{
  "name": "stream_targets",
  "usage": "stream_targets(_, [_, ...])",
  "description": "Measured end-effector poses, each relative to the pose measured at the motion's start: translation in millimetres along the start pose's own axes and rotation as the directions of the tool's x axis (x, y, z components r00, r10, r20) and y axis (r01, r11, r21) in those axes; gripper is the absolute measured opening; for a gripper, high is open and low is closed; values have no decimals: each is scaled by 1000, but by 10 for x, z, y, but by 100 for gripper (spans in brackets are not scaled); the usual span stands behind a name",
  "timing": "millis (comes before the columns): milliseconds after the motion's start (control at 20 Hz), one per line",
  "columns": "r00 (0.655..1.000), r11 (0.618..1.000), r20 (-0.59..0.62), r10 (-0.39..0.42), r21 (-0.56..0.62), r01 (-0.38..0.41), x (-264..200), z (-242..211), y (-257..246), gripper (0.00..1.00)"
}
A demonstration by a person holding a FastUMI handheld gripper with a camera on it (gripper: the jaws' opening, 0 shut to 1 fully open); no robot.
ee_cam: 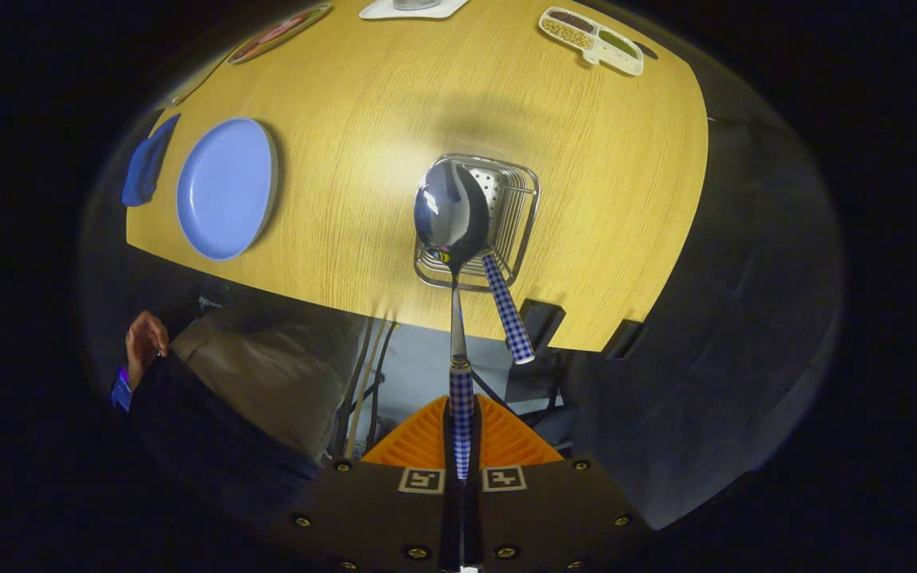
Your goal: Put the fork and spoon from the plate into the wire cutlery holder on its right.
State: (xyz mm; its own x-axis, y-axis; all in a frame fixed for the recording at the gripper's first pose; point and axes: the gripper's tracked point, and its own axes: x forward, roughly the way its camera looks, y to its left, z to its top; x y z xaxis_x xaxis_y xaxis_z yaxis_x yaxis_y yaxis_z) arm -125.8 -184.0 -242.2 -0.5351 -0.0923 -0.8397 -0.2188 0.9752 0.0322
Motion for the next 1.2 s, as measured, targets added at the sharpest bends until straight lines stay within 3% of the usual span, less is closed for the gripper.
stream_targets(150, [999,1000,-47,19,26,-18,128,44,-24,3])
stream_targets(800, [962,999,-271,-31,-4,32,287,339,-41,3])
stream_targets(1100, [956,999,-292,-30,3,32,267,511,-46,3])
stream_targets(1200, [954,1000,-300,-24,0,25,272,550,-31,7])
